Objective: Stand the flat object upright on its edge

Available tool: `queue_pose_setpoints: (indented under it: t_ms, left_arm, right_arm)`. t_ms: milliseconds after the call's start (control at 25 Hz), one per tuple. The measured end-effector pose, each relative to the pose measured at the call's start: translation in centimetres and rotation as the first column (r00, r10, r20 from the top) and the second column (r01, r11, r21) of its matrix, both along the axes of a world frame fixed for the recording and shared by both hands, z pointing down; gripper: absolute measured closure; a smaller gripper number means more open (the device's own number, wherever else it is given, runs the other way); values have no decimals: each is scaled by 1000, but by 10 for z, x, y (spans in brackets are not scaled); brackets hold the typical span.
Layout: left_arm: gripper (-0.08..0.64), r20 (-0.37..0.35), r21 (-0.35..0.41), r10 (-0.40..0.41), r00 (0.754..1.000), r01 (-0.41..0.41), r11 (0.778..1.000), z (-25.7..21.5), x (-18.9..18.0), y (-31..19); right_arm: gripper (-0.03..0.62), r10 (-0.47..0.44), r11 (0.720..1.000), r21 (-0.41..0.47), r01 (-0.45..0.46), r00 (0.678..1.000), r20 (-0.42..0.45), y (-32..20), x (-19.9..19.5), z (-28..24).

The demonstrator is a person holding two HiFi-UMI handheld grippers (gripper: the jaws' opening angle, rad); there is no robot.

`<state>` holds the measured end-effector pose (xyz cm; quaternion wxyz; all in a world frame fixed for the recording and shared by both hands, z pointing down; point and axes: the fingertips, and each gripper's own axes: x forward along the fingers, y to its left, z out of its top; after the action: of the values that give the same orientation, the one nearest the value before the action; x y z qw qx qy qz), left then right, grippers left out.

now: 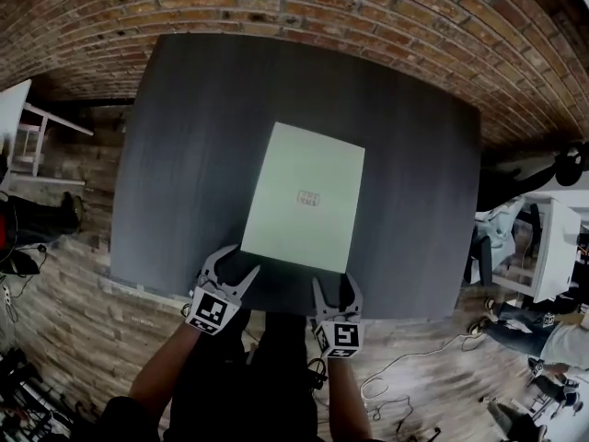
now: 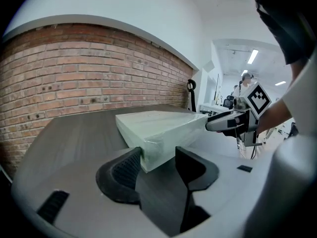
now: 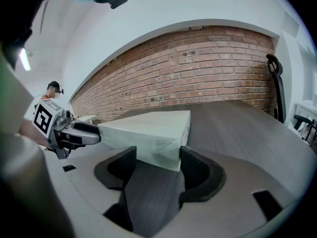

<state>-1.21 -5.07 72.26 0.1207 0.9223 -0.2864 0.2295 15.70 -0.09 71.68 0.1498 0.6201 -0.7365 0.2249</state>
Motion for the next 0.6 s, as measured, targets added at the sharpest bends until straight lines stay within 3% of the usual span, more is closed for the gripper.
queue_pose_setpoints:
  t_ms: [600]
  left_arm:
    - [342, -15, 29, -35, 999, 35, 999, -53, -10, 4]
  right_arm:
    - [322, -49, 999, 21, 50, 999, -19, 4, -8, -56]
